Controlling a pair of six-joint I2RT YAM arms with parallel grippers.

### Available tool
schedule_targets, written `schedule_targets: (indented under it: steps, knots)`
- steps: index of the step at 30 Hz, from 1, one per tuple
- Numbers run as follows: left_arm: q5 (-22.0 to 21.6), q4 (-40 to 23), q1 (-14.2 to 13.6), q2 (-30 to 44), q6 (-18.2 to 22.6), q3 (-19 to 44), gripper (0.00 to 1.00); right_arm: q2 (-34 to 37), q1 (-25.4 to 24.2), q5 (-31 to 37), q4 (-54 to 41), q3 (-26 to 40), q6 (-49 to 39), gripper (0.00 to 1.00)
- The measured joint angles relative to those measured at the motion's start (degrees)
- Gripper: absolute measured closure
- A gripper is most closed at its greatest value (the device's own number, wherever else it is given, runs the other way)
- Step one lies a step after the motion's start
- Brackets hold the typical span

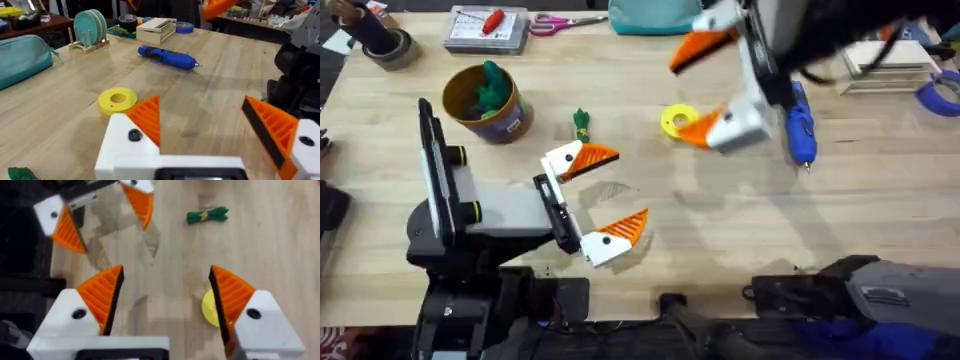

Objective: Pick up the gripper from the table and insert it into the empty holder that is missing its gripper. Then pick up a screw, insert it into the mounting hole, and use the screwdriver to tighten it. Finally, clean up the table by picking up the vegetable and placing it into the bucket.

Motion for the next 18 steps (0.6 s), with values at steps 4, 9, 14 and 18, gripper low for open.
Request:
schedule_targets:
  steps: [4, 9, 14, 18]
  knots:
    - [0.0, 0.0, 0.0, 0.0, 0.0, 0.0, 0.015, -4.6, -1.8, -1.8, 0.9, -8.9, -4.5, 0.004]
    - [0.0, 0.0, 0.0, 0.0, 0.0, 0.0, 0.015, -9.8, -2.9, -2.4, 4.6, -18.8, -7.4, 0.004]
    - [0.0, 0.0, 0.0, 0.0, 0.0, 0.0, 0.015, -12.8, -3.0, -2.0, 5.7, -24.4, -8.5, 0.004]
    - [0.0, 0.0, 0.0, 0.0, 0.0, 0.0, 0.016, -12.7, -3.0, -1.2, 6.1, -24.8, -8.6, 0.004]
